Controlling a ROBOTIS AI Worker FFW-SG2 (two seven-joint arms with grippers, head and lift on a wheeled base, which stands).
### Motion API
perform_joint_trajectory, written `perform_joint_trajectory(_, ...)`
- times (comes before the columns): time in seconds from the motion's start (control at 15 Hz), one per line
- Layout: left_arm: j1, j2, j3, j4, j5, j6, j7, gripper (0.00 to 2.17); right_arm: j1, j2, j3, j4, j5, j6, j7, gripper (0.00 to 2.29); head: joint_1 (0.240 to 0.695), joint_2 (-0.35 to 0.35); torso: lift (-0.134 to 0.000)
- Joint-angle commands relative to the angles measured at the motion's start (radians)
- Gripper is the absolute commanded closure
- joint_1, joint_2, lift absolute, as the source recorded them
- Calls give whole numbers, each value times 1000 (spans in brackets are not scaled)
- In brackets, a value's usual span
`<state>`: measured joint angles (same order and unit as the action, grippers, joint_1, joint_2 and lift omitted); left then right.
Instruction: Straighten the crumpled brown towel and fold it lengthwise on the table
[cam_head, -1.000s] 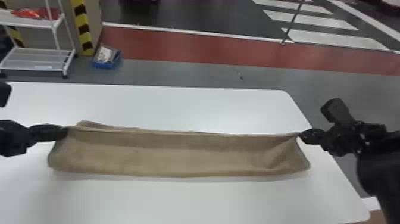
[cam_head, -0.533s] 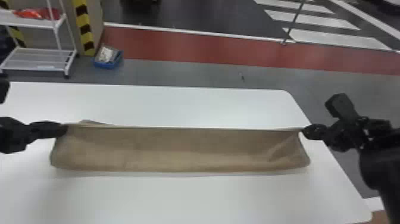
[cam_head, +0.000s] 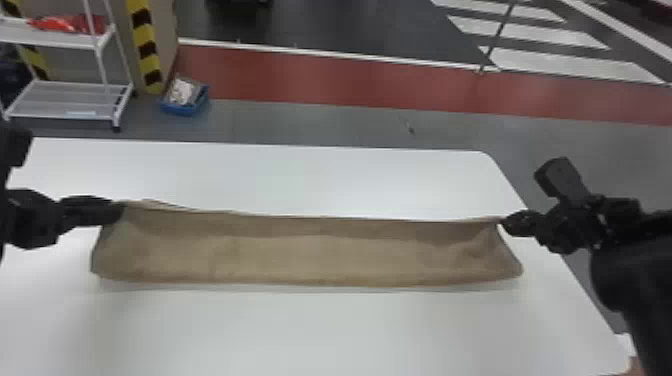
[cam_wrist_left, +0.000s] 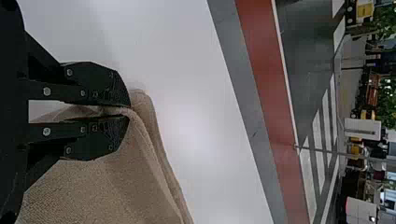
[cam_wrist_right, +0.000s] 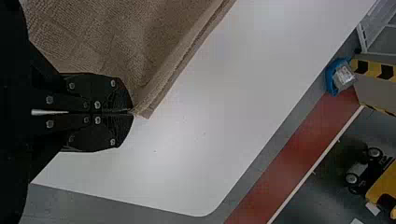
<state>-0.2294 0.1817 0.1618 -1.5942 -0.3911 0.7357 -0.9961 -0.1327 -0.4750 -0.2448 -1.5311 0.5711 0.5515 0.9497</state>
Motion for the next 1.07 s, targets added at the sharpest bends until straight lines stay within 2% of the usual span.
perform_joint_trajectory(0.0, -1, -4, -18, 11, -2, -3, 21, 842, -7, 7, 7, 11, 4, 0, -5, 2067, 695, -215, -120)
perform_joint_trajectory(0.07, 2, -4, -24, 11, -2, -3, 42, 714, -8, 9, 7, 14, 6, -3, -9, 2071, 695, -215, -120)
perform_joint_trajectory(0.2, 7, -5, -33, 19, -3, -6, 68, 657, -15, 9, 5, 25, 4, -3, -12, 2071, 695, -214, -120)
perform_joint_trajectory(0.27, 9, -7, -36, 19, -3, -6, 77, 441, -15, 9, 5, 29, 6, -3, -14, 2067, 695, -213, -120)
perform_joint_trajectory(0.33, 13, -7, -38, 19, -3, -6, 86, 377, -13, 10, 5, 29, 6, -3, -12, 2067, 695, -216, -120)
perform_joint_trajectory(0.6, 39, -5, -10, 0, 9, -6, 94, 299, -8, 10, 1, 28, 6, -3, -16, 2044, 695, -217, -120)
perform_joint_trajectory(0.67, 53, -4, 16, -27, 17, -3, 94, 255, -7, 10, 2, 26, 6, 12, -17, 1585, 695, -215, -120)
perform_joint_trajectory(0.73, 68, -4, 44, -55, 26, -3, 90, 255, -4, 10, -4, 19, -4, 34, -42, 390, 695, -212, -120)
perform_joint_trajectory(0.8, 84, -2, 64, -89, 37, 0, 82, 252, -1, 13, -13, 12, -16, 58, -75, -2, 695, -209, -120)
perform_joint_trajectory(1.0, 125, 1, 97, -130, 52, 15, 63, 248, -2, 13, -31, -9, -42, 132, -135, 53, 695, -209, -120)
